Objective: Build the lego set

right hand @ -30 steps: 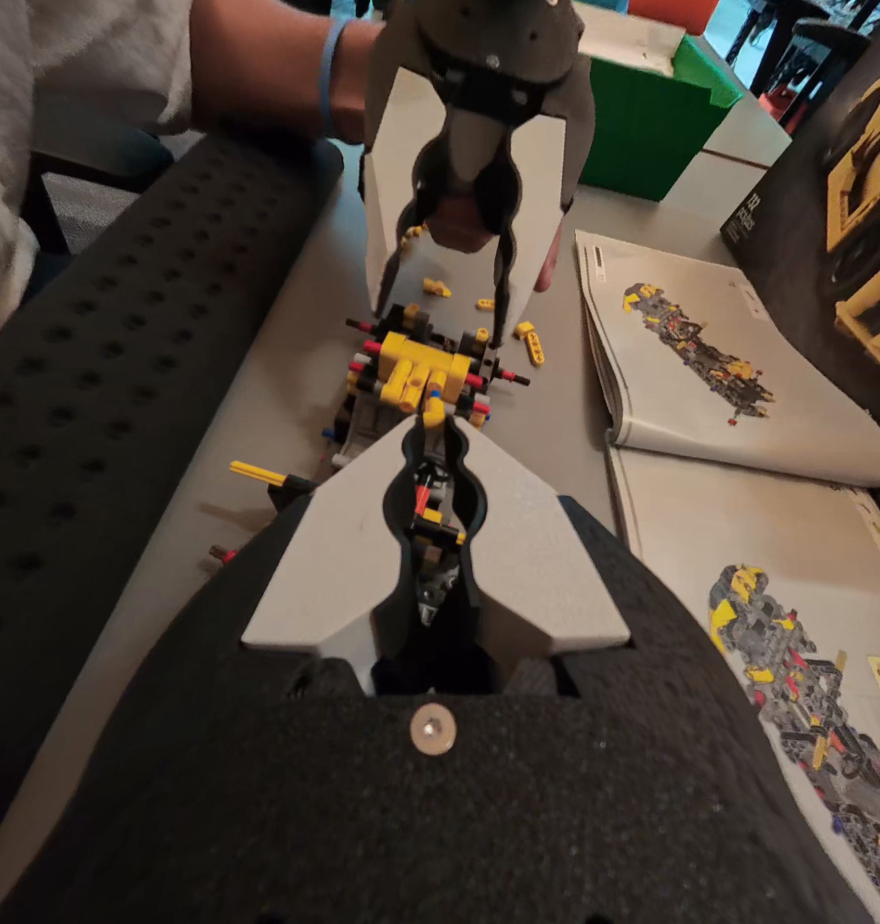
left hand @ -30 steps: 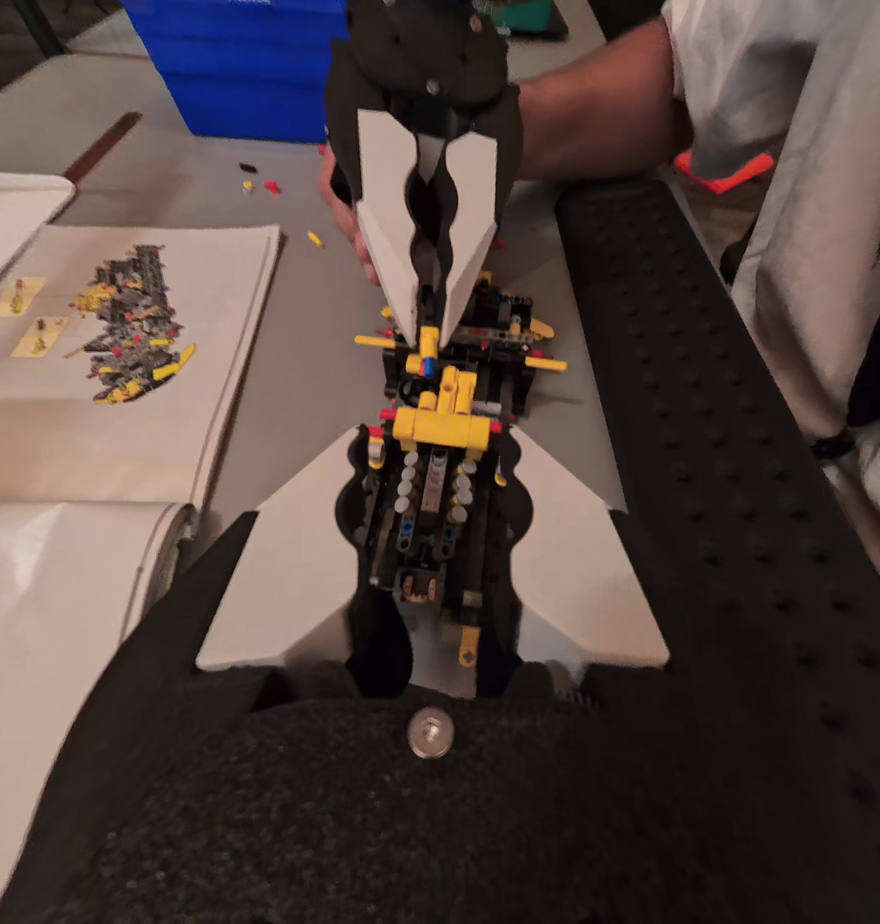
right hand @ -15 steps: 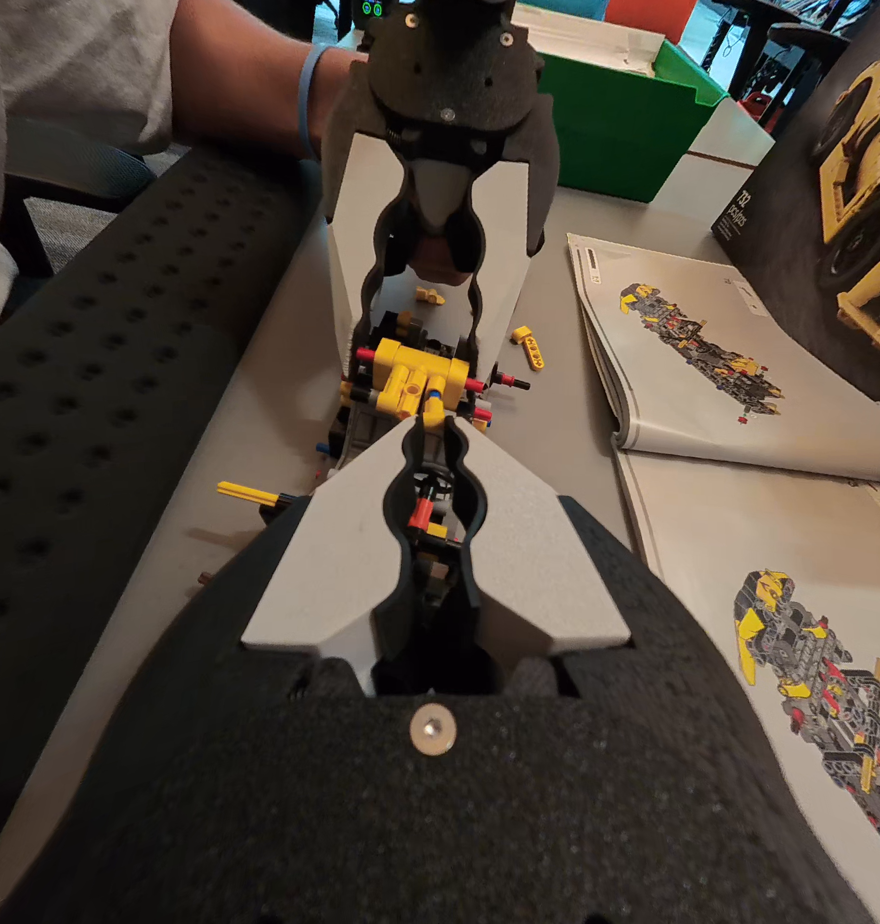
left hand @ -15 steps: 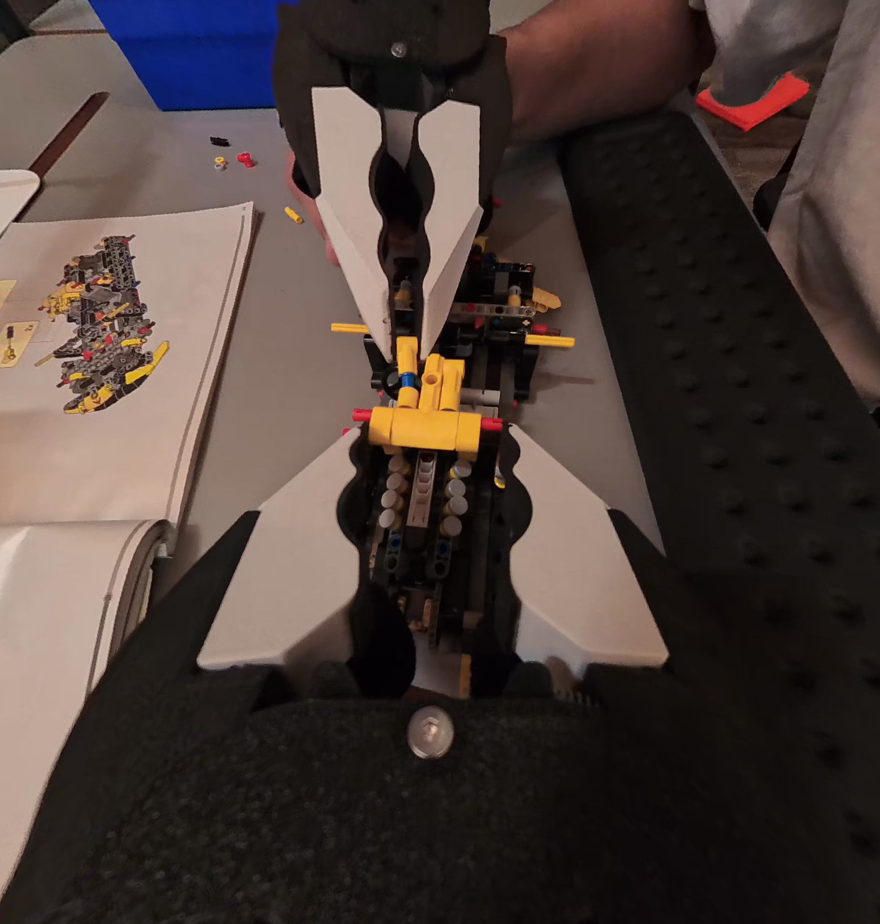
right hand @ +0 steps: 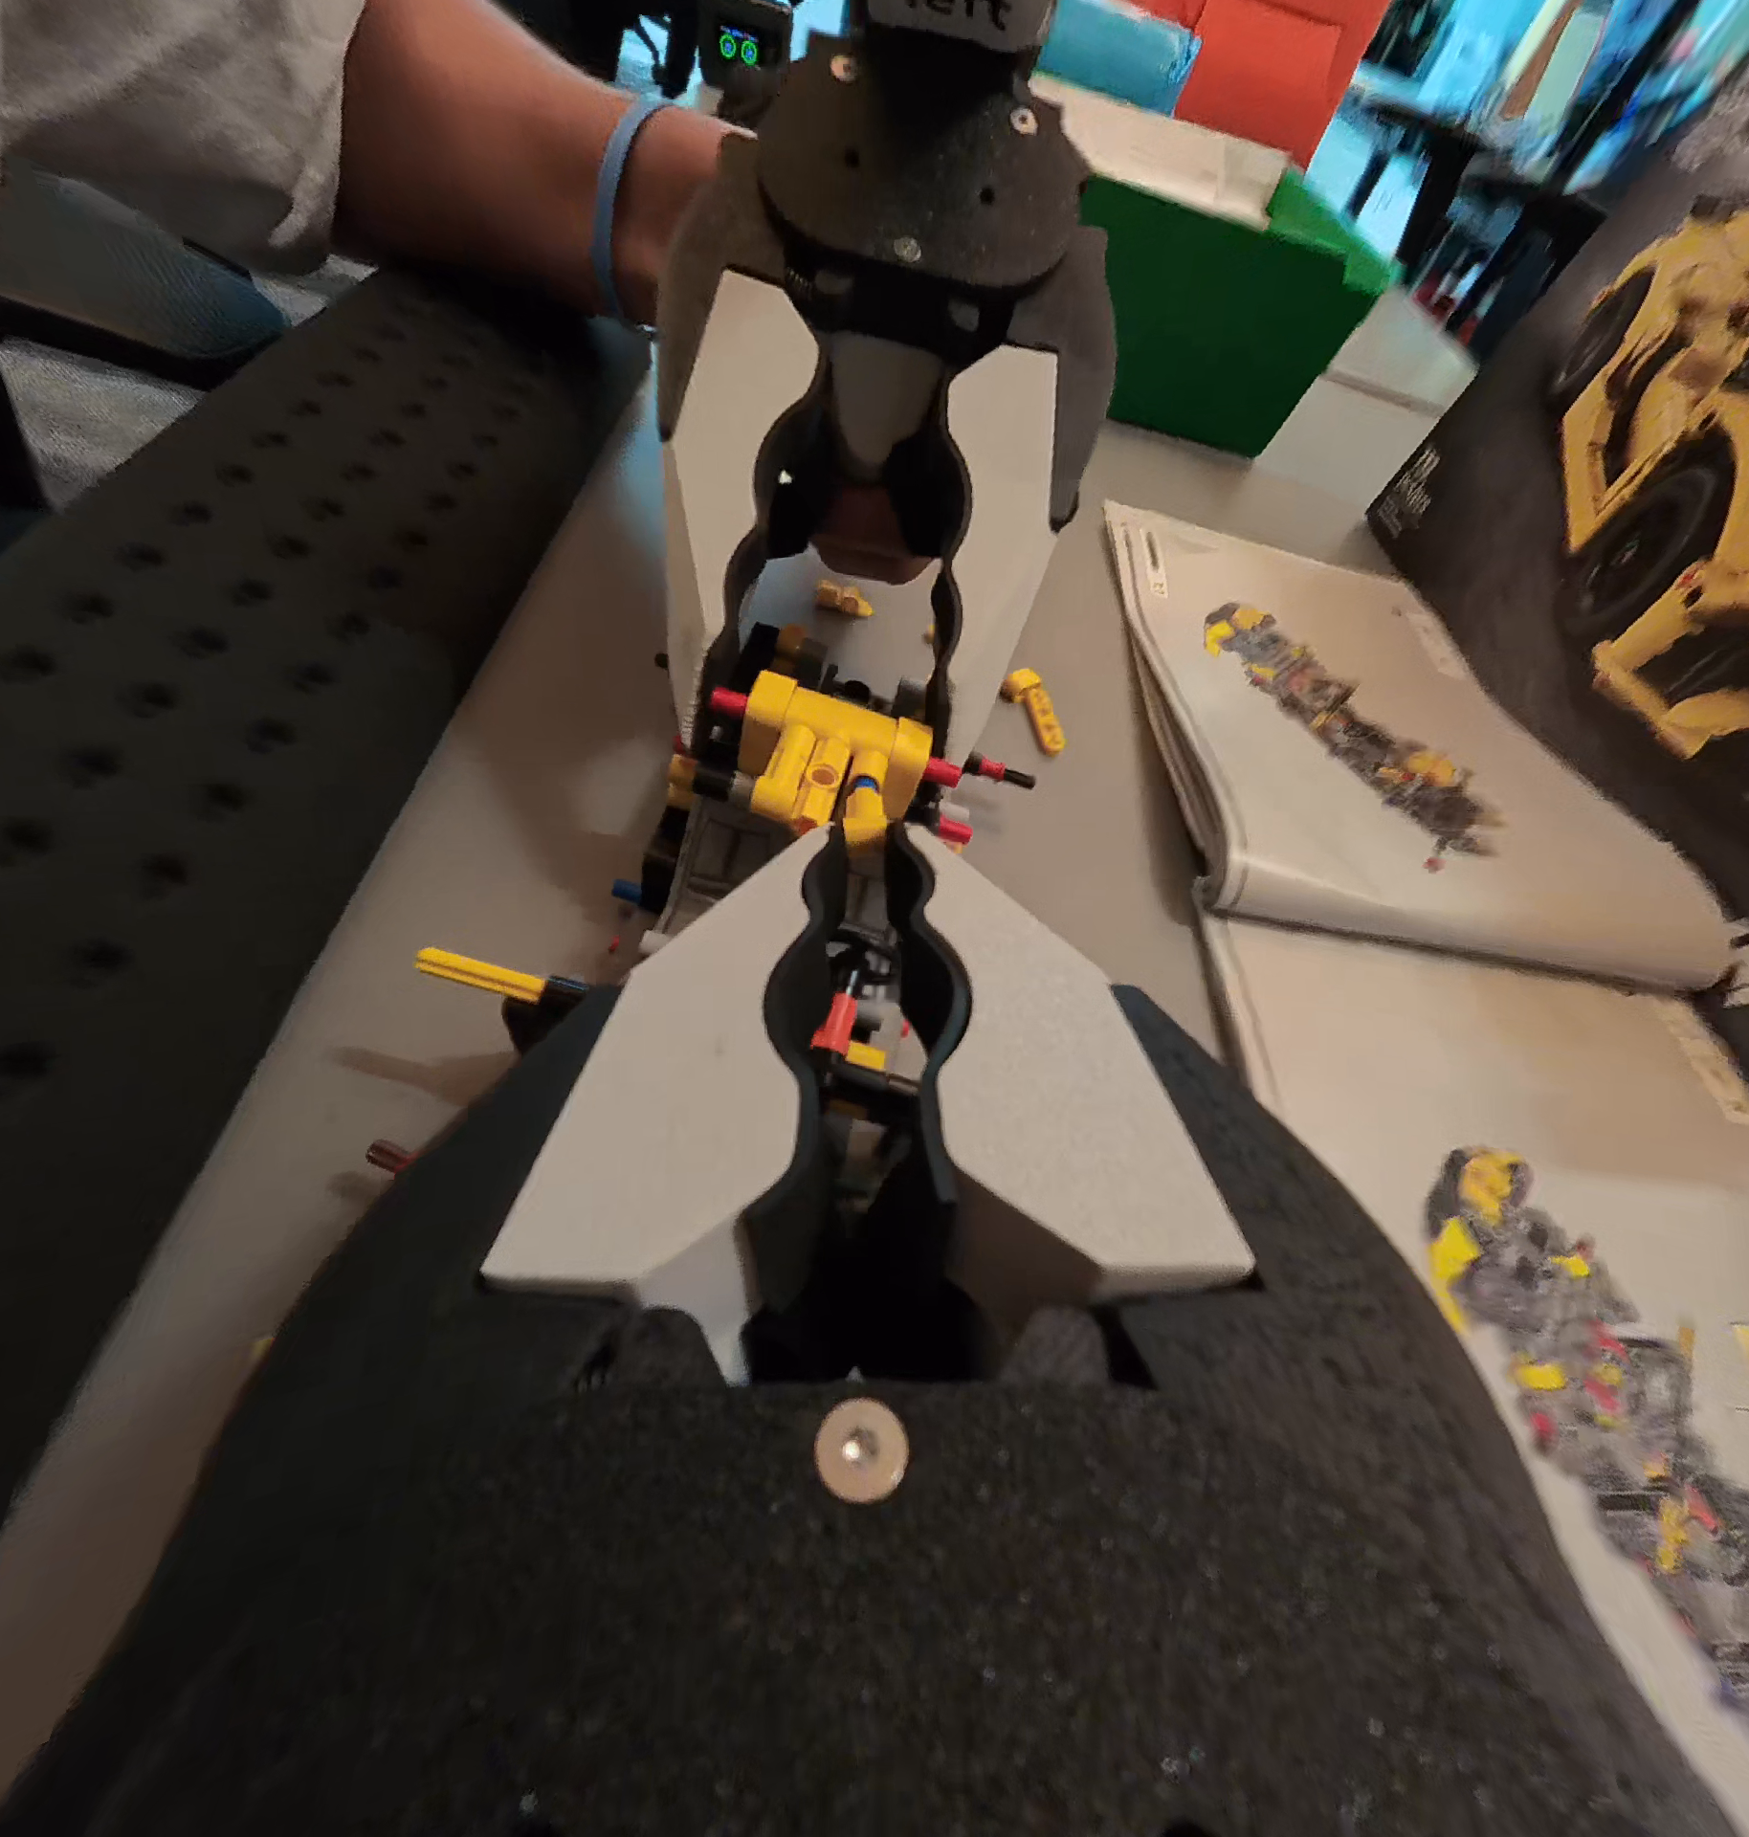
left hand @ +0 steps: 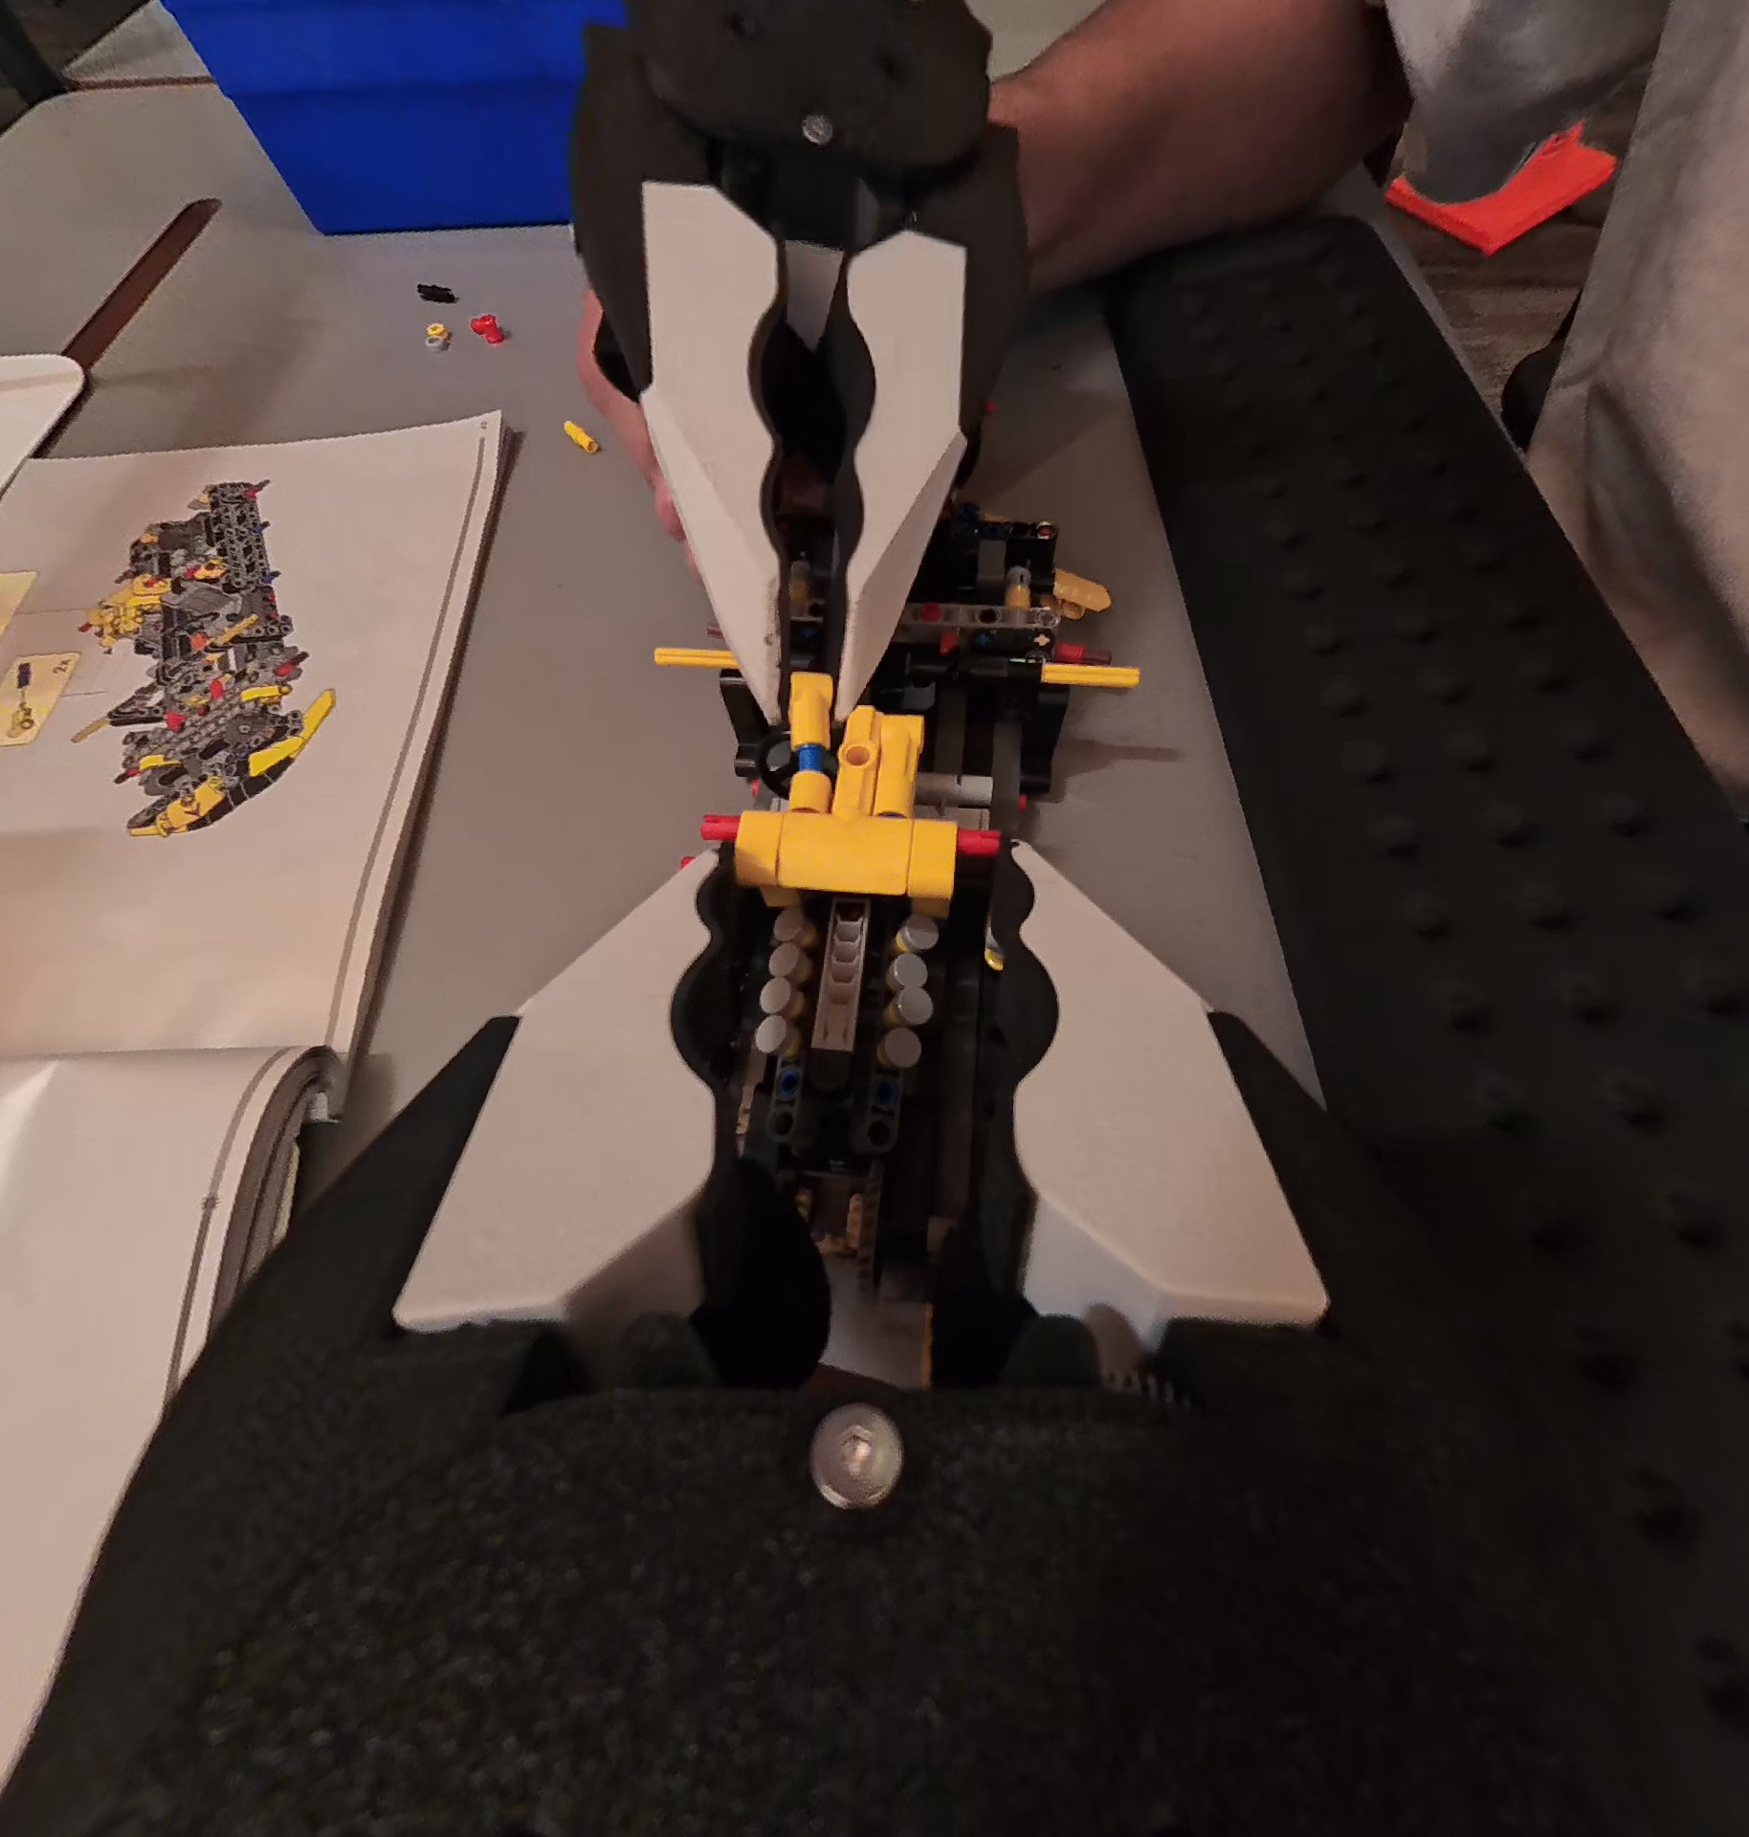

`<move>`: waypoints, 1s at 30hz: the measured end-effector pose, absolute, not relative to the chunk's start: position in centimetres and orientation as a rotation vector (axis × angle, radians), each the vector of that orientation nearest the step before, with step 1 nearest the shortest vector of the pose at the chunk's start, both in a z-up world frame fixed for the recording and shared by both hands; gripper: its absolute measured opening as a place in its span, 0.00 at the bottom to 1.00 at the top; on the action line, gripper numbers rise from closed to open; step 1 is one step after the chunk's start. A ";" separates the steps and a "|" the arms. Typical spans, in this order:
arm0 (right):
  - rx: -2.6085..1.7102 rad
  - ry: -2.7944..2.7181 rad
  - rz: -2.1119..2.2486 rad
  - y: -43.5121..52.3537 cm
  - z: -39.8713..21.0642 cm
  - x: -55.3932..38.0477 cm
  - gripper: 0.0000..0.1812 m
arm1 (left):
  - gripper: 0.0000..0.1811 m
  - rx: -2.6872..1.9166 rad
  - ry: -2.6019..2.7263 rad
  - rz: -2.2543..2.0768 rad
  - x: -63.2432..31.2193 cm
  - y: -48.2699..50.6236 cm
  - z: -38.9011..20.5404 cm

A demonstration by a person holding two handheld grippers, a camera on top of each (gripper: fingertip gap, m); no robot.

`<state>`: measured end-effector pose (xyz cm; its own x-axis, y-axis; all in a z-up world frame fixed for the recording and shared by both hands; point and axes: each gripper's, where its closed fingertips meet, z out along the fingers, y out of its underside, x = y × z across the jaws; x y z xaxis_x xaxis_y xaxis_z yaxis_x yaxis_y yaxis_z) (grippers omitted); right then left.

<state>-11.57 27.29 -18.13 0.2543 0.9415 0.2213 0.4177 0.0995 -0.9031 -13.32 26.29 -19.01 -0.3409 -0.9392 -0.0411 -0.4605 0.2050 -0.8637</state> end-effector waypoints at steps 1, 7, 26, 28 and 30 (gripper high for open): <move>-1.557 -1.310 0.695 27.3 -18.2 -11.5 0.04 | 0.28 -1.295 1.901 -1.052 -13.3 26.3 -19.0; -1.774 -1.175 1.032 27.0 -18.3 -11.6 0.04 | 0.28 -1.297 1.911 -1.049 -13.4 26.2 -19.0; -1.479 -1.244 0.895 26.8 -15.4 -11.3 0.04 | 0.29 -1.356 1.790 -1.207 -13.4 26.5 -16.4; -1.371 -1.276 0.734 26.9 -14.4 -11.5 0.04 | 0.28 -1.427 1.657 -1.367 -12.9 26.8 -14.5; -1.273 -1.296 0.592 27.0 -13.7 -11.8 0.04 | 0.28 -1.472 1.591 -1.529 -12.6 26.2 -13.6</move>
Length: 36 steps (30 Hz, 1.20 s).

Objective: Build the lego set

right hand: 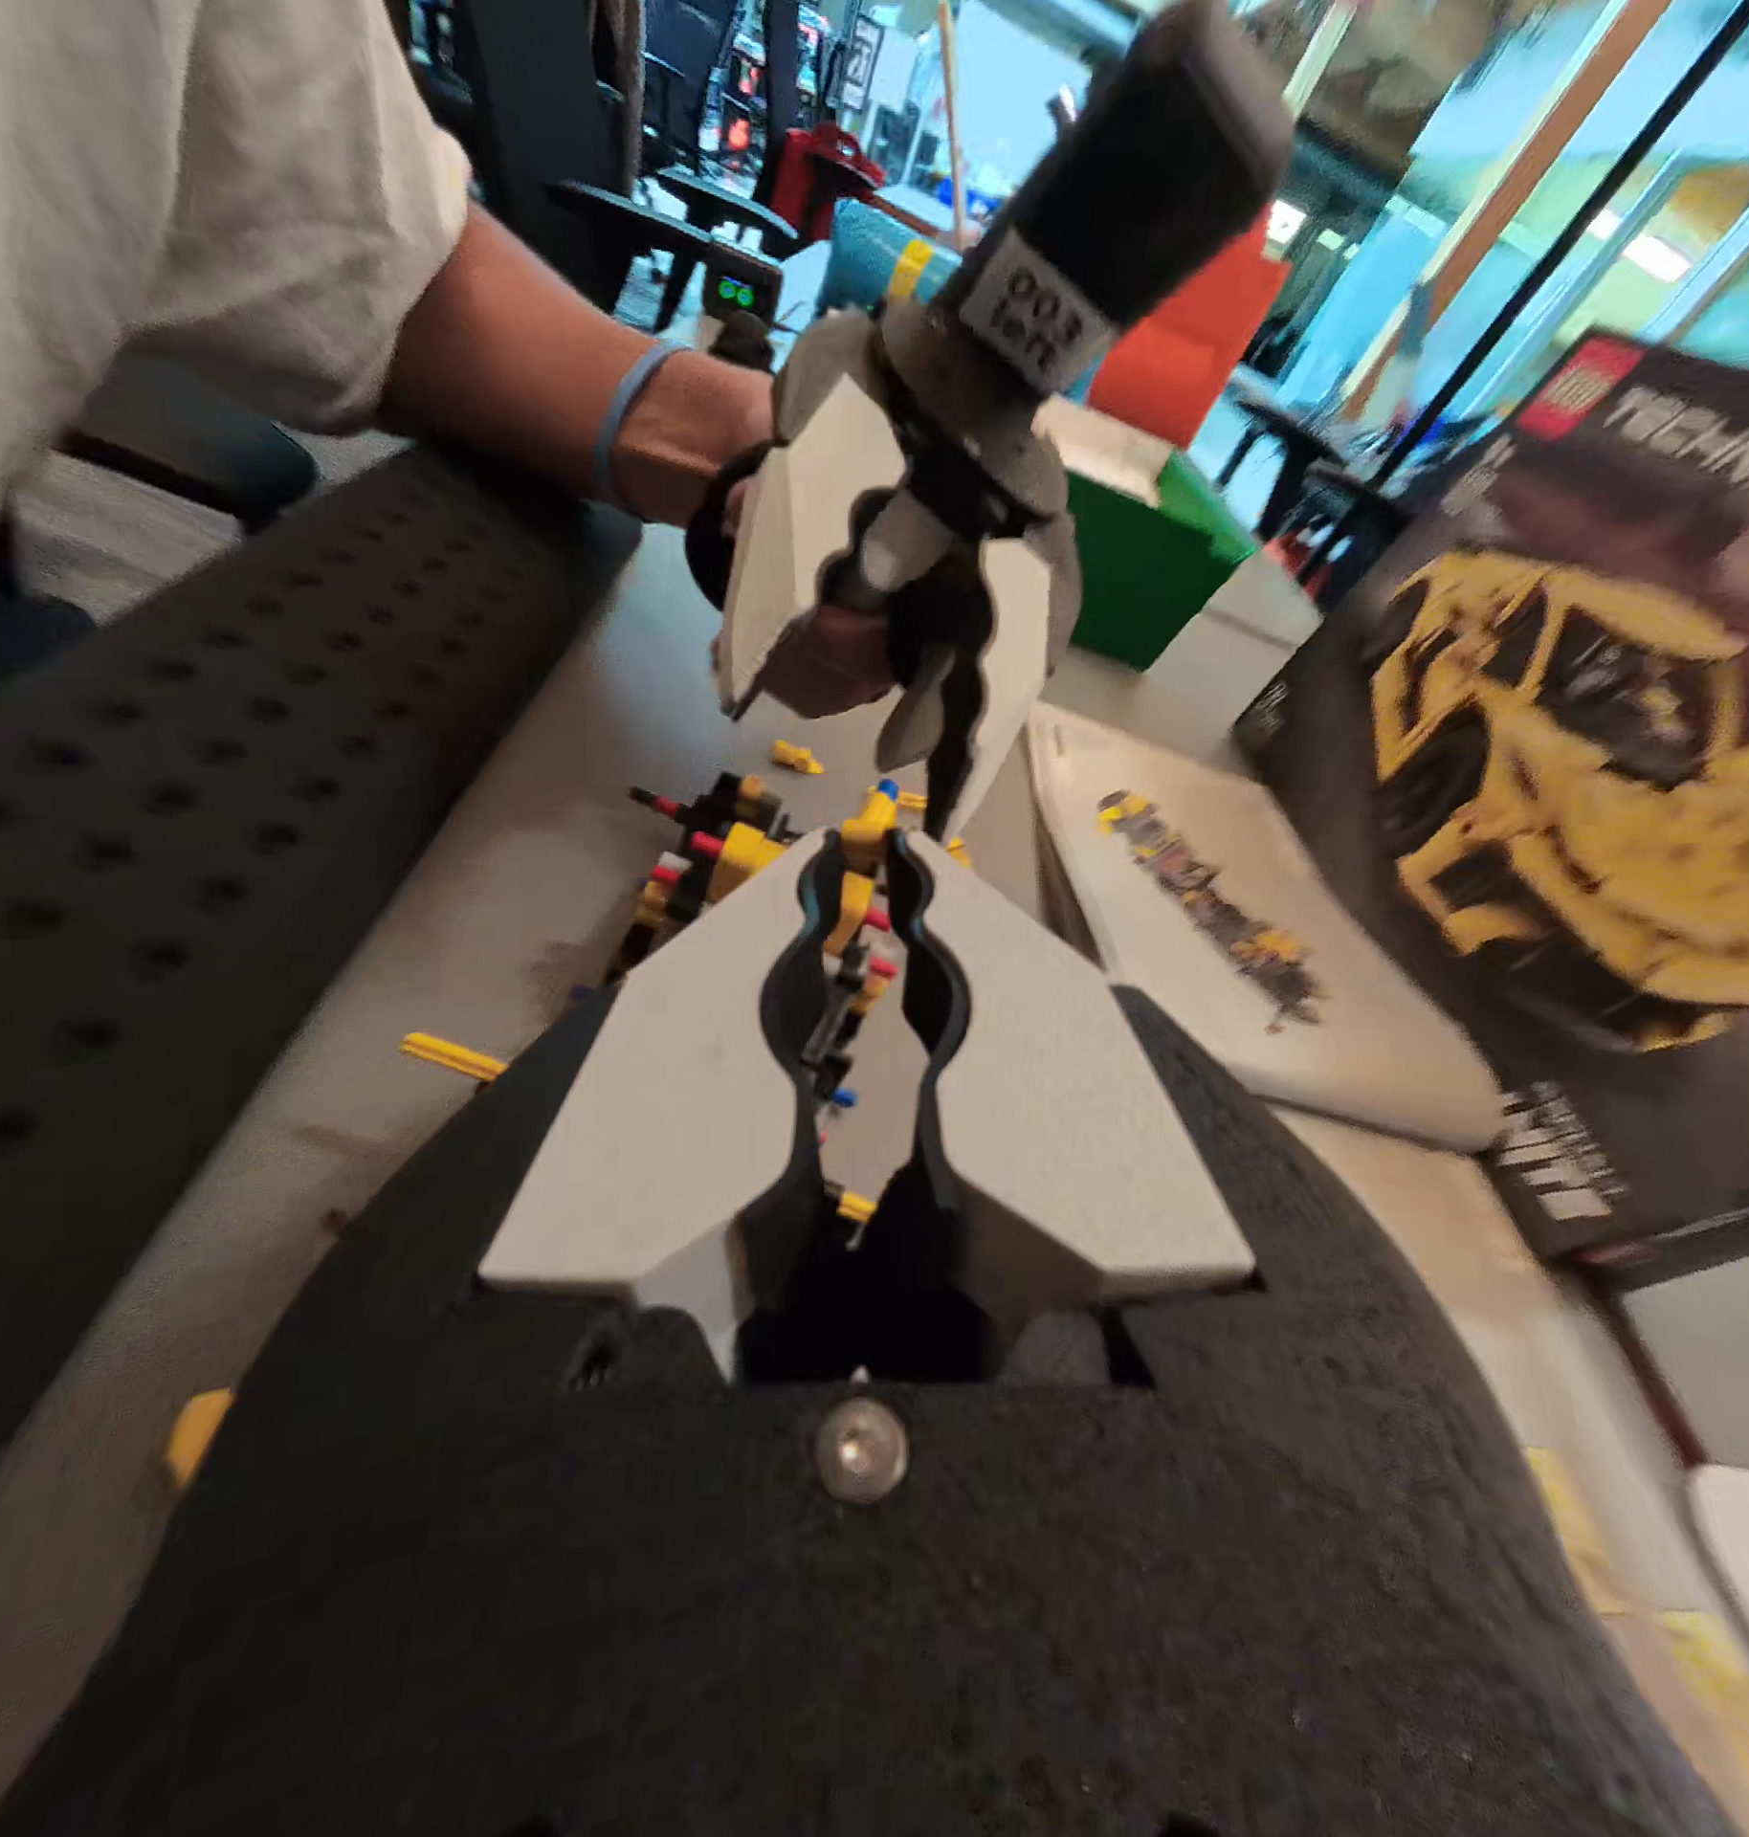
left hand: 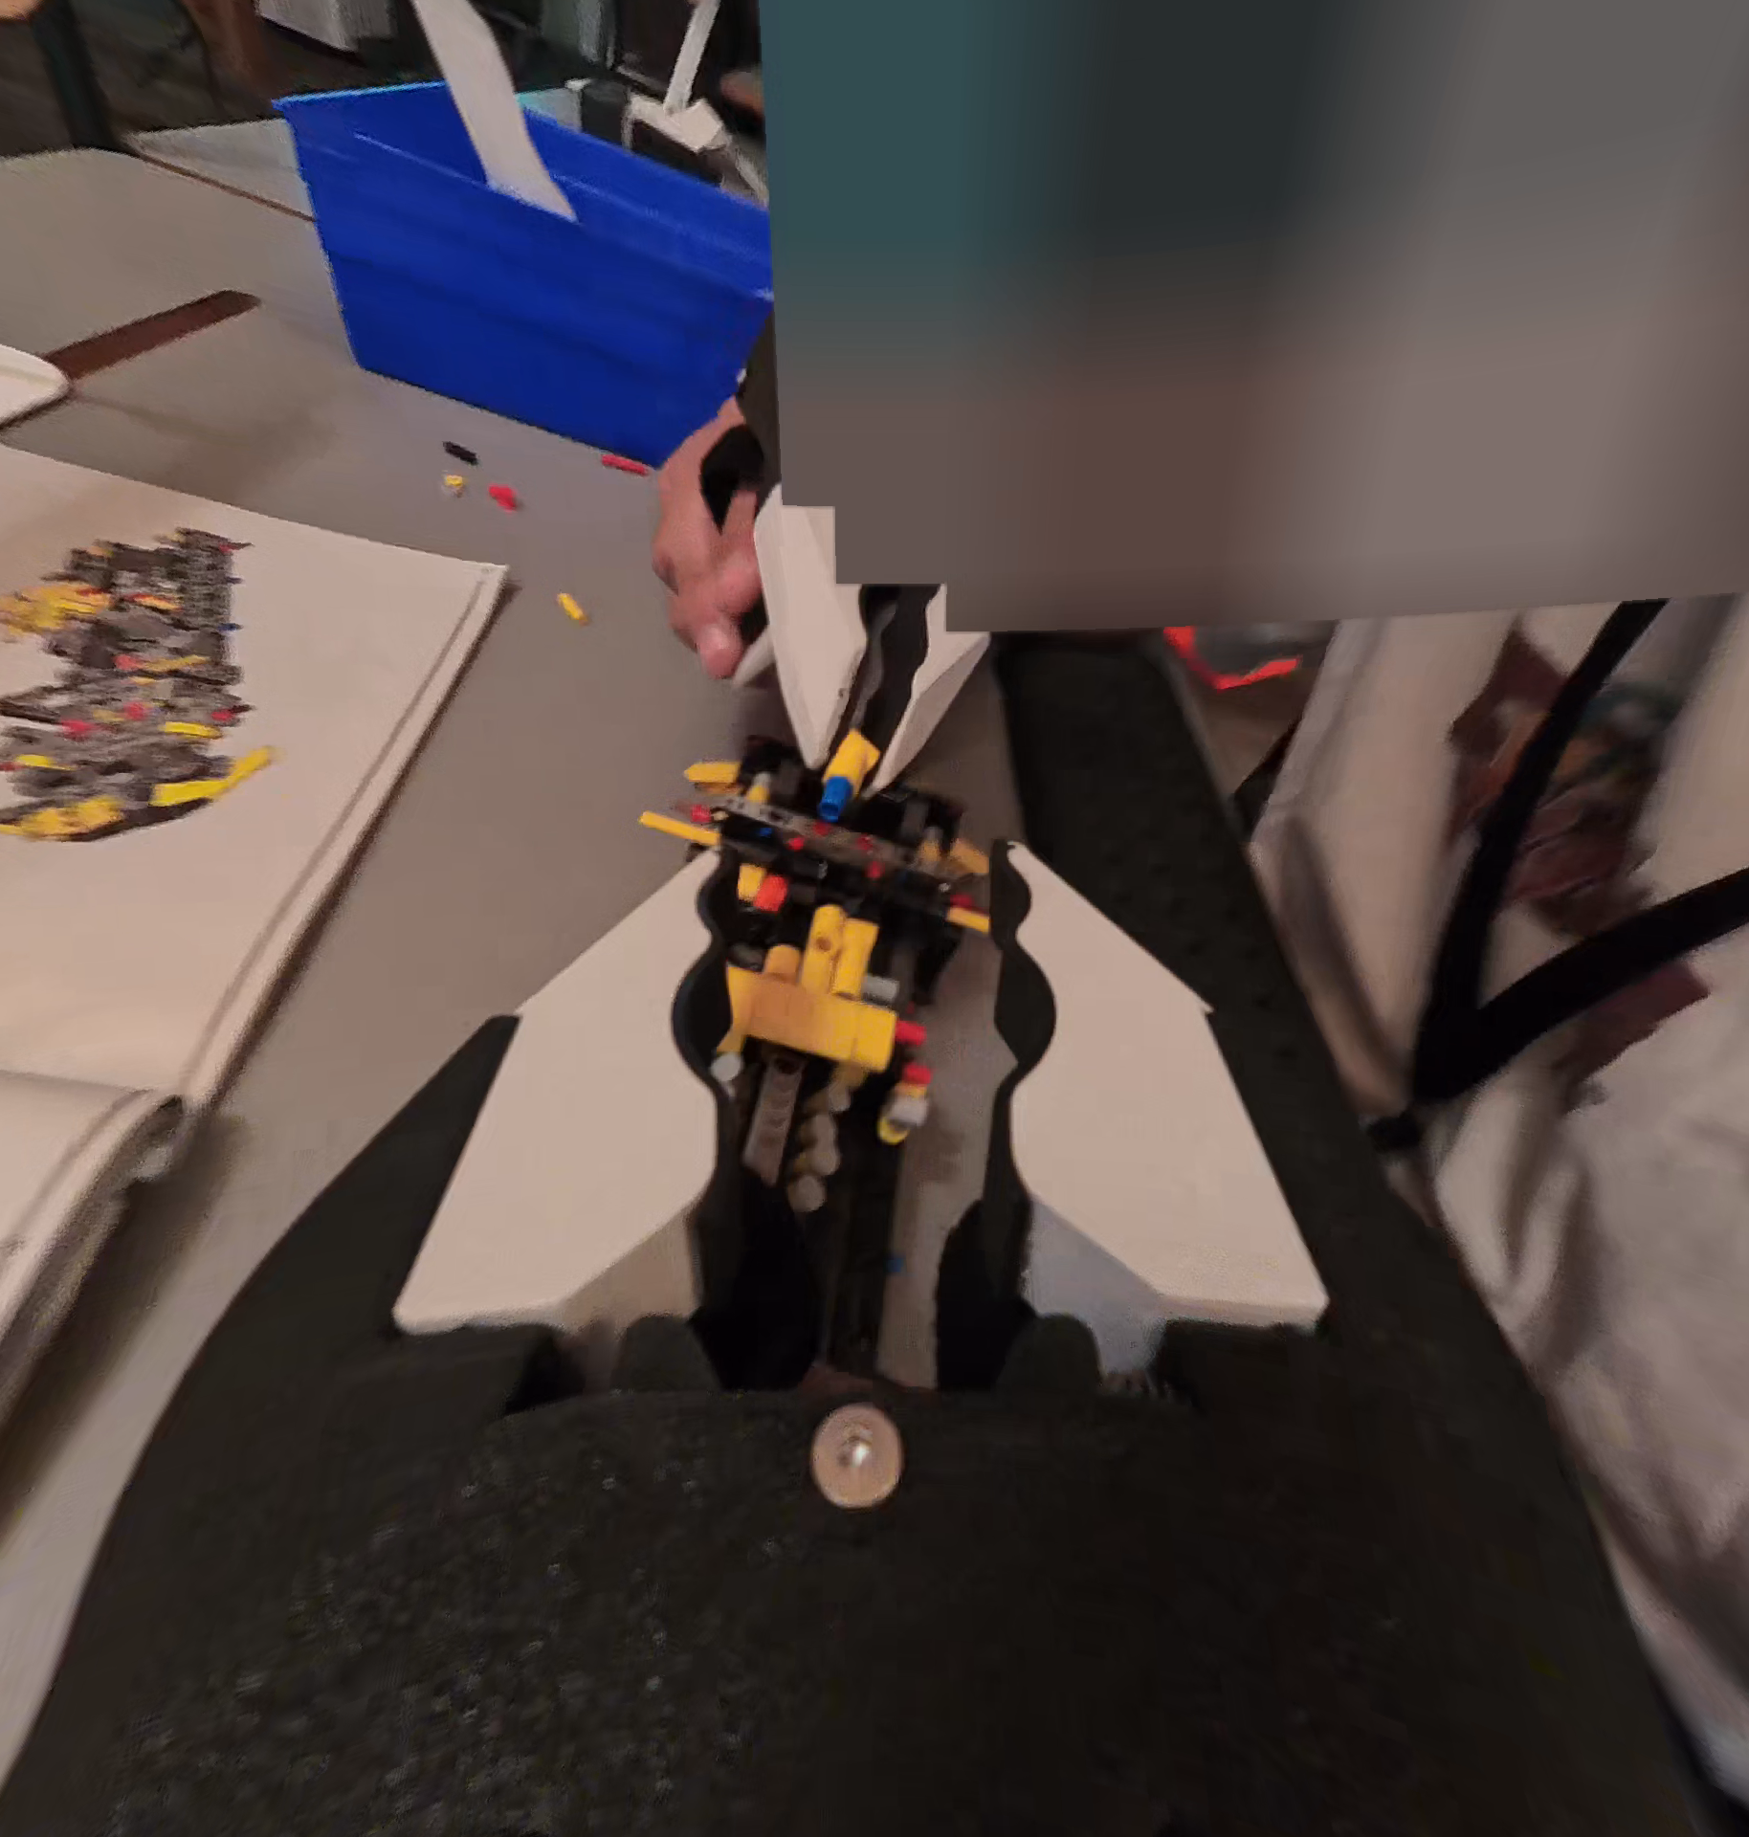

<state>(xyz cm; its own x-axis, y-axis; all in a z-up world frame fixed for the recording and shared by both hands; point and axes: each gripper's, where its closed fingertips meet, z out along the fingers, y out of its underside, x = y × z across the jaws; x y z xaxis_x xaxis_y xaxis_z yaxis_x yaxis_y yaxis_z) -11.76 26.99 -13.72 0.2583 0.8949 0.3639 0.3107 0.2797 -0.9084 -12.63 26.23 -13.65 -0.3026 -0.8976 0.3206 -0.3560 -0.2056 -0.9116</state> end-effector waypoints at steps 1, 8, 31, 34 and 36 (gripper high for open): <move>-1.248 -1.304 0.548 27.0 -13.6 -11.9 0.04 | 0.27 -1.502 1.570 -1.571 -12.4 26.1 -13.7; -1.169 -1.323 0.486 27.1 -13.3 -12.1 0.04 | 0.03 -1.567 1.395 -1.923 -12.0 25.8 -12.6; -1.441 -1.131 0.791 27.8 -14.0 -11.9 0.06 | 0.02 -1.595 1.364 -1.846 -12.2 27.4 -13.0; -1.714 -0.944 1.153 28.2 -14.1 -11.7 0.11 | 0.02 -1.585 1.339 -1.838 -12.4 28.0 -12.8; -1.766 -0.846 1.406 27.9 -13.3 -12.0 0.08 | 0.02 -1.574 1.328 -1.838 -12.3 28.1 -12.6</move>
